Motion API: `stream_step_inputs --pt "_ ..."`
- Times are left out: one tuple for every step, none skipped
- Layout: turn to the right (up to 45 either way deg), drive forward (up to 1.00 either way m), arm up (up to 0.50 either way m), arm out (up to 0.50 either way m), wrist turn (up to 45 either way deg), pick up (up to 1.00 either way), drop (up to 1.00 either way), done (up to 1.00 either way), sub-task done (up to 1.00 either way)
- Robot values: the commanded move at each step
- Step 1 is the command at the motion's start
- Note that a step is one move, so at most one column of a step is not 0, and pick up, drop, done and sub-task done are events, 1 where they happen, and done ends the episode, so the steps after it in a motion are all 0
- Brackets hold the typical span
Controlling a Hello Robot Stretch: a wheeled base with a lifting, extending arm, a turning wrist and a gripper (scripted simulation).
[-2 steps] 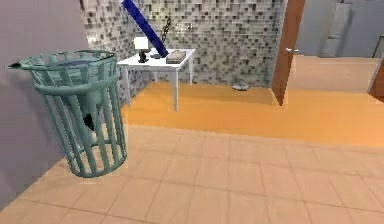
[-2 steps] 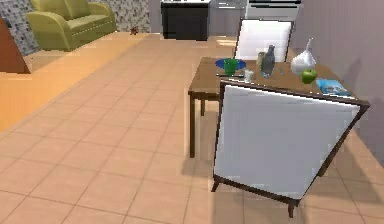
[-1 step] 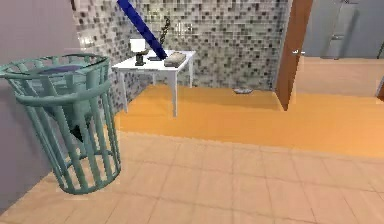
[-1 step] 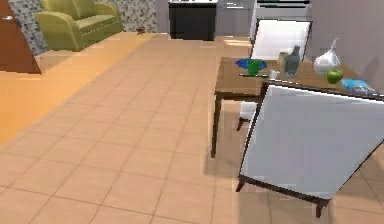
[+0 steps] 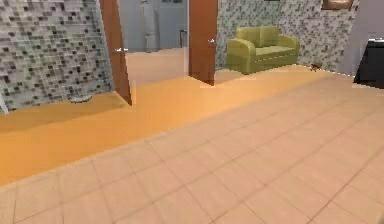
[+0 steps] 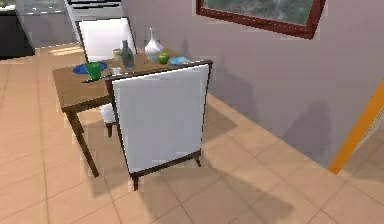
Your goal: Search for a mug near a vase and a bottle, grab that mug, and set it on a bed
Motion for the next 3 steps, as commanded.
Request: stream_step_inputs --pt "33.0 0.00 0.00 0.00 0.0 0.00 0.00 0.00 0.00" --pt "0.0 0.85 0.00 0.00 0.0 0.00 0.00 0.00 0.00" --pt "45.0 0.00 0.00 0.00 0.0 0.00 0.00 0.00 0.00"
